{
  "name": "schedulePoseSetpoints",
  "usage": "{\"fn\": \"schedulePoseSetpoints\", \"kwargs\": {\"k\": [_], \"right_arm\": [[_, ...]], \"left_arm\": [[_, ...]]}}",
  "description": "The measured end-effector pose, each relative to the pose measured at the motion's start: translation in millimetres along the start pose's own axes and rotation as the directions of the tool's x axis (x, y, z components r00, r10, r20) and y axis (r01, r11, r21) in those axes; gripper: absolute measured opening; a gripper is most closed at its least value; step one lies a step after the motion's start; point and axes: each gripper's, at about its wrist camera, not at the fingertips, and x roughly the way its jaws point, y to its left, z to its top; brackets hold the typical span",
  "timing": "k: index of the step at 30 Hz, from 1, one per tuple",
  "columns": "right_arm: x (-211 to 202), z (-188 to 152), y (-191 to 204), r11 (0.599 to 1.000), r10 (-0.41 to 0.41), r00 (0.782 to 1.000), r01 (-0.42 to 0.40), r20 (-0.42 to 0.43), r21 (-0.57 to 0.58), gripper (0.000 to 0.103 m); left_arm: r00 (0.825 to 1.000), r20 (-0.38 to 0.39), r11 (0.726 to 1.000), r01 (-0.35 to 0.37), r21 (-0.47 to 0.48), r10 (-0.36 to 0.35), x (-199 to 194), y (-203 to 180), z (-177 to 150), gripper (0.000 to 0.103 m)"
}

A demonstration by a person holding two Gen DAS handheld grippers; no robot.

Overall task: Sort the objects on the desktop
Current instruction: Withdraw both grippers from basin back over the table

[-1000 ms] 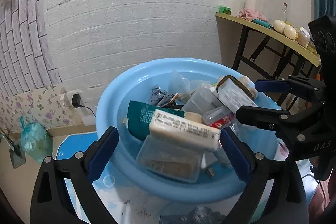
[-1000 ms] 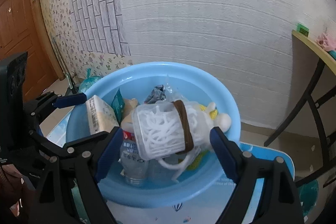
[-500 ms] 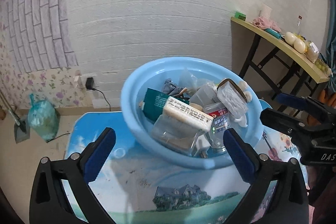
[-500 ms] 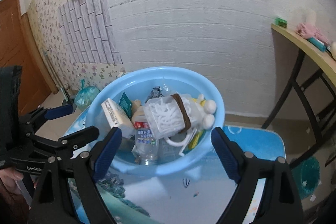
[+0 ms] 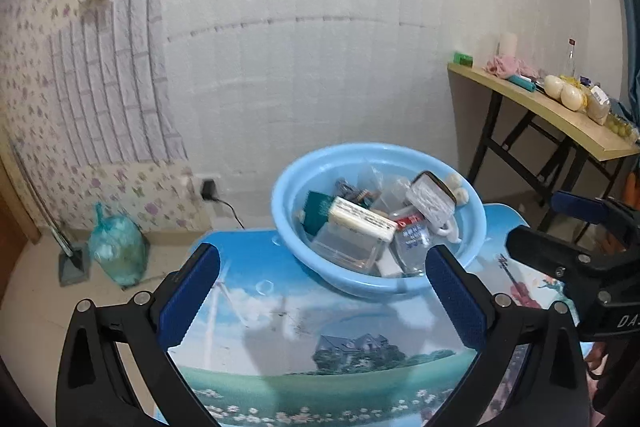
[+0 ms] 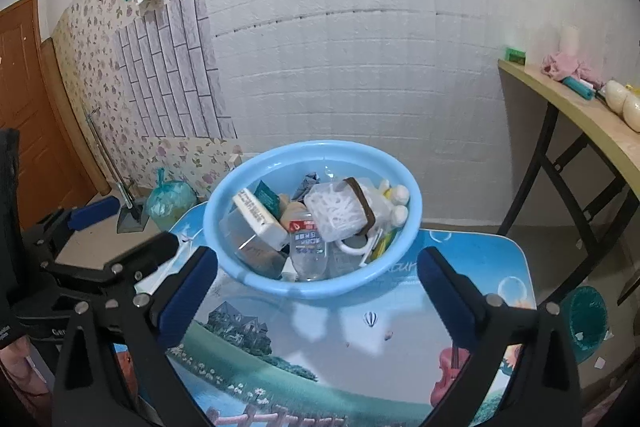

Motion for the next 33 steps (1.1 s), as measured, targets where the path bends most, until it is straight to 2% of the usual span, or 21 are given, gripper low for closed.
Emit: {"fn": "schedulePoseSetpoints", "kwargs": {"k": [4, 9, 12, 15, 20, 23, 33], "right_arm": [[-8.0, -5.2, 0.7, 0.999, -0.033, 0.997, 0.033, 0.063, 0.000, 0.103], [-0.7, -10.3, 0.5, 0.997, -0.075, 0.997, 0.075, 0.024, -0.007, 0.103], [6.8, -14.3, -3.0, 0.995, -0.098, 0.995, 0.098, -0.009, 0.001, 0.103], [12.0, -18.7, -5.8, 0.995, -0.098, 0.994, 0.099, -0.049, 0.012, 0.103], [4.6, -22.7, -5.5, 0.996, -0.088, 0.996, 0.088, -0.032, 0.011, 0.103], [-0.4, -23.2, -7.5, 0.997, -0.079, 0.996, 0.079, -0.030, 0.026, 0.103], [-12.2, -20.6, -3.8, 0.997, -0.074, 0.997, 0.075, -0.017, 0.020, 0.103]], "left_arm": [[1.000, 0.020, 1.000, 0.008, 0.002, -0.008, -4.8, 1.3, -1.4, 0.103], [1.000, -0.014, 1.000, 0.021, 0.015, -0.020, 3.9, -5.8, -7.8, 0.103], [0.999, -0.034, 1.000, 0.002, 0.029, -0.001, 8.9, -9.5, -11.4, 0.103], [0.999, -0.053, 0.999, -0.011, 0.045, 0.013, 9.5, -11.2, -14.8, 0.103], [0.997, -0.074, 1.000, 0.010, 0.013, -0.009, 4.8, -9.5, -15.7, 0.103], [0.996, -0.084, 1.000, -0.004, 0.029, 0.006, 1.5, -12.3, -16.7, 0.103], [0.998, -0.060, 1.000, -0.009, 0.025, 0.010, -13.6, -11.7, -15.9, 0.103]]}}
